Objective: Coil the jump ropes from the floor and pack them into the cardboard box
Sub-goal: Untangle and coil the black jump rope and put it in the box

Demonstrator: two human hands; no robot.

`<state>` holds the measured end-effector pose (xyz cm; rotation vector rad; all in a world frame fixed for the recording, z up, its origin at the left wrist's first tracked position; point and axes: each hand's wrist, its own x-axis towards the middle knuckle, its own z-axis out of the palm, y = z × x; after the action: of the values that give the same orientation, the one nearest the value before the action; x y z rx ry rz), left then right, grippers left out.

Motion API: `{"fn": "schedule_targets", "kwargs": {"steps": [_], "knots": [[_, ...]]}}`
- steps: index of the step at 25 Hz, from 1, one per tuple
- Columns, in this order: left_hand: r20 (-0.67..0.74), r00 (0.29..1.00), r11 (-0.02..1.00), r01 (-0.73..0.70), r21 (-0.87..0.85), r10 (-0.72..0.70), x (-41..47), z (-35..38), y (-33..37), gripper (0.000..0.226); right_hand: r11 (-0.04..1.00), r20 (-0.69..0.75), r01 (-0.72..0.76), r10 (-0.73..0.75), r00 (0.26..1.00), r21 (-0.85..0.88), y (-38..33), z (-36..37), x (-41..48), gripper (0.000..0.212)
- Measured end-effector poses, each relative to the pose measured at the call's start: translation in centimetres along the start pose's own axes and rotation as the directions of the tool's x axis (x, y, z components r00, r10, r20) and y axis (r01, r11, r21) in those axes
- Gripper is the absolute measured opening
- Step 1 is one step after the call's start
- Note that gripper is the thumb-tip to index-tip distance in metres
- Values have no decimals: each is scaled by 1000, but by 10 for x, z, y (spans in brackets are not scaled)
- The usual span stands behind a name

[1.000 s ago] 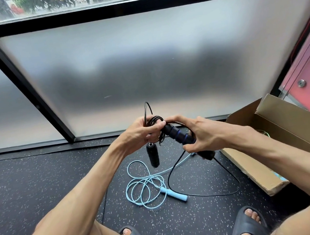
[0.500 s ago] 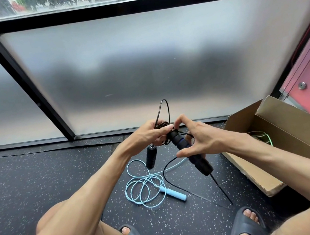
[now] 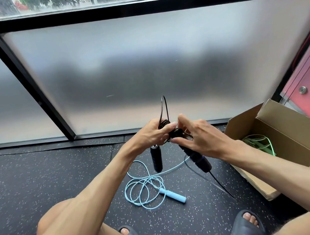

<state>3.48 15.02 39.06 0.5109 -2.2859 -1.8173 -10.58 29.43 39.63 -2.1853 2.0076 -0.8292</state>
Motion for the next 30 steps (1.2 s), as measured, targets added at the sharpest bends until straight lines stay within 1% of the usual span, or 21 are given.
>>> {"fn": "schedule_targets", "kwargs": {"steps": [3,5,6,7,9,11,13,15,18,19,20,21,22,23,24,25,26,27,28,29,30], "knots": [[-43,999,1000,-4,28,6,0,-2,5,31,994,-13,73,-74,997,-78,-2,-2,0,26],[-53,999,999,1,50,2,-1,-4,4,32,997,21,63,-62,998,-41,-3,-3,2,17],[-67,998,998,4,66,1,-1,-5,2,33,1000,54,30,-30,998,-4,-2,-3,3,12],[-87,996,997,7,78,0,-1,-7,0,32,999,93,-24,20,995,35,0,-3,4,11],[-159,987,998,15,64,-5,1,-14,-2,30,983,180,-155,136,974,95,8,-5,5,15],[-262,965,1000,14,-27,-20,1,-28,-3,29,963,280,-238,196,940,125,15,-8,2,19],[-349,935,987,6,-161,-62,0,-45,-3,31,956,367,-261,198,909,132,15,-6,-4,18],[-392,914,970,2,-244,-101,-1,-55,-4,33,944,406,-294,212,889,151,10,-3,-9,17],[-404,907,972,28,-234,-123,1,-54,-10,35,927,393,-357,287,874,118,6,-1,-8,21],[-412,902,971,33,-237,-132,2,-53,-11,35,921,345,-376,322,882,102,7,-2,-6,20],[-416,898,967,35,-254,-142,4,-52,-11,35,914,266,-392,354,897,104,8,-4,-4,23],[-412,898,959,36,-281,-155,5,-50,-11,34,912,167,-392,370,914,125,7,-6,-2,33],[-404,899,949,38,-313,-169,7,-47,-10,34,924,68,-357,351,934,137,5,-8,-1,45],[-393,901,936,40,-349,-185,7,-45,-8,33,952,-5,-291,293,956,96,3,-8,-1,58],[-382,901,921,43,-387,-203,7,-42,-6,33,976,-36,-218,217,975,-12,0,-7,0,68],[-374,901,906,48,-421,-221,8,-40,-5,32,974,-26,-164,161,987,-158,-4,-5,1,70],[-369,899,895,54,-443,-237,9,-38,-5,32,947,10,-148,157,987,-286,-6,-3,2,64],[-368,895,890,65,-451,-252,9,-37,-5,31,916,48,-166,196,979,-365,-7,-1,3,55],[-368,891,890,80,-449,-266,9,-36,-6,31,899,84,-201,252,964,-390,-6,-2,5,47],[-368,887,891,95,-443,-278,9,-36,-7,30,895,125,-243,308,943,-373,-3,-4,6,42],[-373,882,891,104,-442,-288,9,-37,-8,30,903,172,-287,353,920,-320,1,-7,7,39]]}}
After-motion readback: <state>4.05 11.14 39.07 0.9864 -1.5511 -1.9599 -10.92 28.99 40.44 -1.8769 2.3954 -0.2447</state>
